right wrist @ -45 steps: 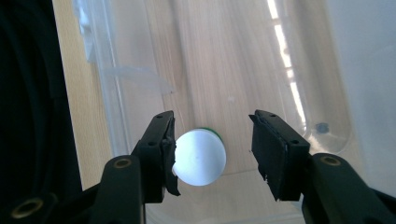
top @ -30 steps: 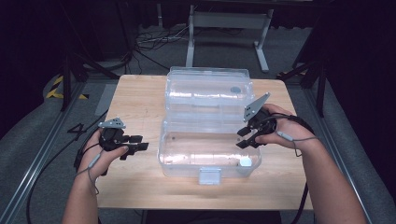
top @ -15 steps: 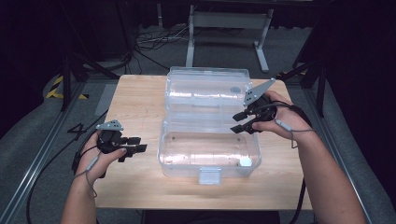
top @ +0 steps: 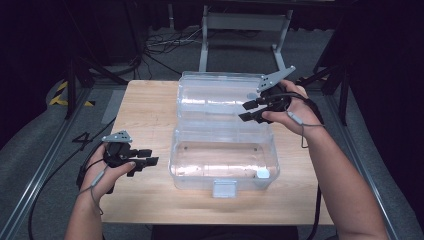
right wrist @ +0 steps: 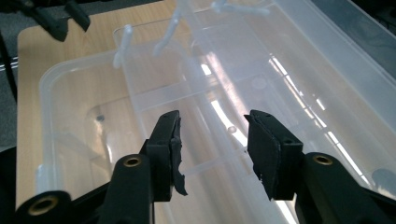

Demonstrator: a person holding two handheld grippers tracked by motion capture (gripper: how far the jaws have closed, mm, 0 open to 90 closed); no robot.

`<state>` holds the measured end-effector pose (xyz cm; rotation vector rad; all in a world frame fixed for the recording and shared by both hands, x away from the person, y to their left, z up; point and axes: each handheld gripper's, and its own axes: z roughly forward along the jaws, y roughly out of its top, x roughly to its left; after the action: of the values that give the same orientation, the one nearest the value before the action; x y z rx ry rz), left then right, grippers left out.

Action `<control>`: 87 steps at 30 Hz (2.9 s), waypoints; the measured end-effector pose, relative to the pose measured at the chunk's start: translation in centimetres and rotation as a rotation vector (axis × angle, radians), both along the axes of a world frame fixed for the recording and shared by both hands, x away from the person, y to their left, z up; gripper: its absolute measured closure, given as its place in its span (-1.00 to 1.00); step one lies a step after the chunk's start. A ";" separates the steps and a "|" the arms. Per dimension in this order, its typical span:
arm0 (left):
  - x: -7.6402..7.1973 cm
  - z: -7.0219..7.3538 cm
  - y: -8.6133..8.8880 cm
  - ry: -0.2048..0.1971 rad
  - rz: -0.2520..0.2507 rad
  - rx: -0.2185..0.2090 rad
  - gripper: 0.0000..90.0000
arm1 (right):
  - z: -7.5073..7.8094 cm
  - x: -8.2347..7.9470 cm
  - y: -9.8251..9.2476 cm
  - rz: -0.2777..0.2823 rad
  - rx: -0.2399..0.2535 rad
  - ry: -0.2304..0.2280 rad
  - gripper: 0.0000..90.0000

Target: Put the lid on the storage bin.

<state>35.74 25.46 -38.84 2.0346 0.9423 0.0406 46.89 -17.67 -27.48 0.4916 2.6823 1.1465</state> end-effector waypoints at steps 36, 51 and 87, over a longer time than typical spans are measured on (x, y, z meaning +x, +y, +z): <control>-0.3 0.4 -0.4 -0.012 -0.039 -0.033 0.19 | -3.1 4.2 2.2 0.002 0.033 0.111 0.78; -0.9 1.4 -3.6 -0.035 -0.160 -0.065 0.20 | -3.3 4.1 2.0 0.000 0.058 0.126 0.82; -1.0 -1.1 -9.9 0.046 -0.337 0.017 0.22 | -3.7 3.9 1.7 0.000 0.090 0.121 0.83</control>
<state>34.69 15.58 -39.96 2.1920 0.6168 -0.1814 50.79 -15.93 -31.18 0.5942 2.7401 1.2815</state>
